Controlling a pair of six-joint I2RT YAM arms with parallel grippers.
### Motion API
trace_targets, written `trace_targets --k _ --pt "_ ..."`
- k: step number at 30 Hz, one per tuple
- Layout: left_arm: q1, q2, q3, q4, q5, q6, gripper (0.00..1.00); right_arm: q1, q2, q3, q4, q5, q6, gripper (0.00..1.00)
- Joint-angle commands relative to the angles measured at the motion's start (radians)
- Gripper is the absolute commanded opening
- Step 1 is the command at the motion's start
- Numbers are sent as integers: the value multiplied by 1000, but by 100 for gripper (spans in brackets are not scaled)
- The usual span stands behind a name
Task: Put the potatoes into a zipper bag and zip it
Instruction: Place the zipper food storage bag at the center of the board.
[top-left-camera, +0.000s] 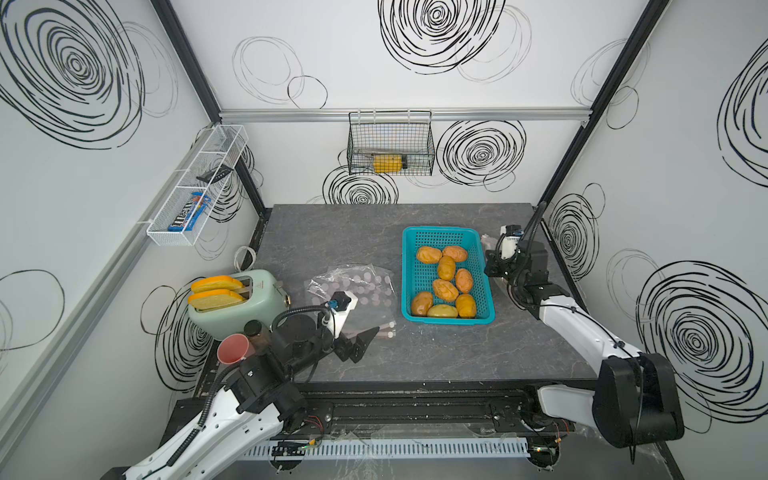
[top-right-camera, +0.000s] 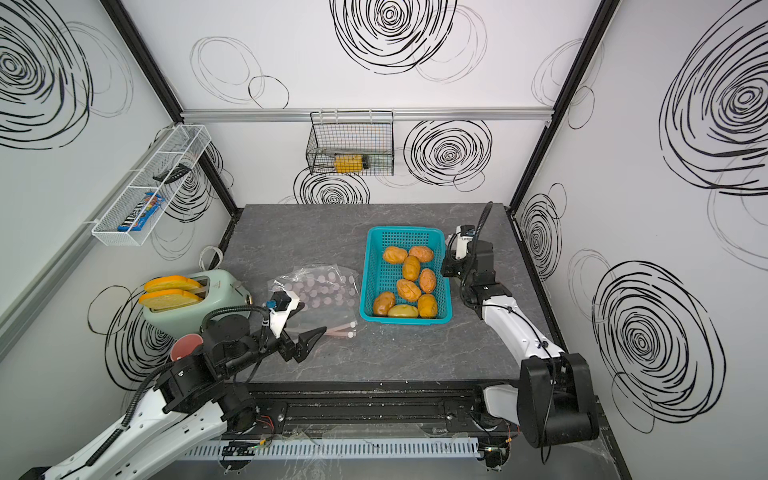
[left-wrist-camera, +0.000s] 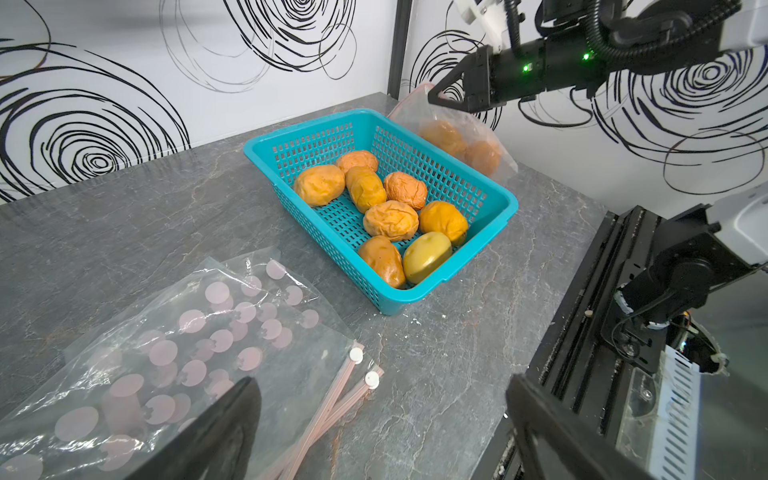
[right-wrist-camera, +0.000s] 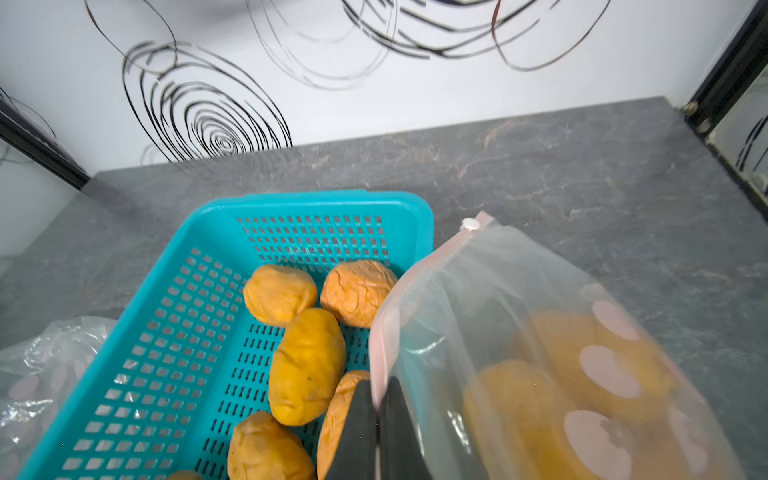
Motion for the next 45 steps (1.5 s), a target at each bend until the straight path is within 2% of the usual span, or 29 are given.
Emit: trace_targets --k 1,4,8,12,16,26,29,32,34,35,37,41,45 --pt "-7 -4 -6 50 2 -18 96 -45 -16 1 106 -19 42 0" --pt "-8 -1 -6 48 -6 -22 96 -86 20 61 126 -32 50 0" --pt "-20 -5 -6 44 -33 -30 96 -118 58 148 61 -132 49 0" --pt "-23 4 -5 45 -33 -31 96 -89 -3 35 130 -187 62 0" --pt "-25 5 -5 44 -31 -35 96 -23 -84 -107 266 -169 8 0" --pt "-32 -6 -8 43 -45 -35 96 -21 -149 -189 176 -172 77 1" --pt "-40 -6 -11 44 -93 -43 96 -20 -177 -213 175 -196 103 18" --pt "-46 -8 -5 30 -182 -60 96 -18 -206 -214 142 -207 125 49" --pt "-45 -9 1 23 -219 -66 96 -15 -243 -208 99 -190 148 65" --pt "-46 -9 4 17 -235 -71 96 -11 -264 -204 72 -159 168 69" --pt "-38 -1 23 -9 -259 -95 96 0 -324 -201 34 -125 190 71" --pt "-5 50 59 -24 -231 -91 96 46 -440 -203 -16 -117 138 72" --pt "34 93 134 -12 -238 17 96 149 -531 -230 -35 -89 105 70"
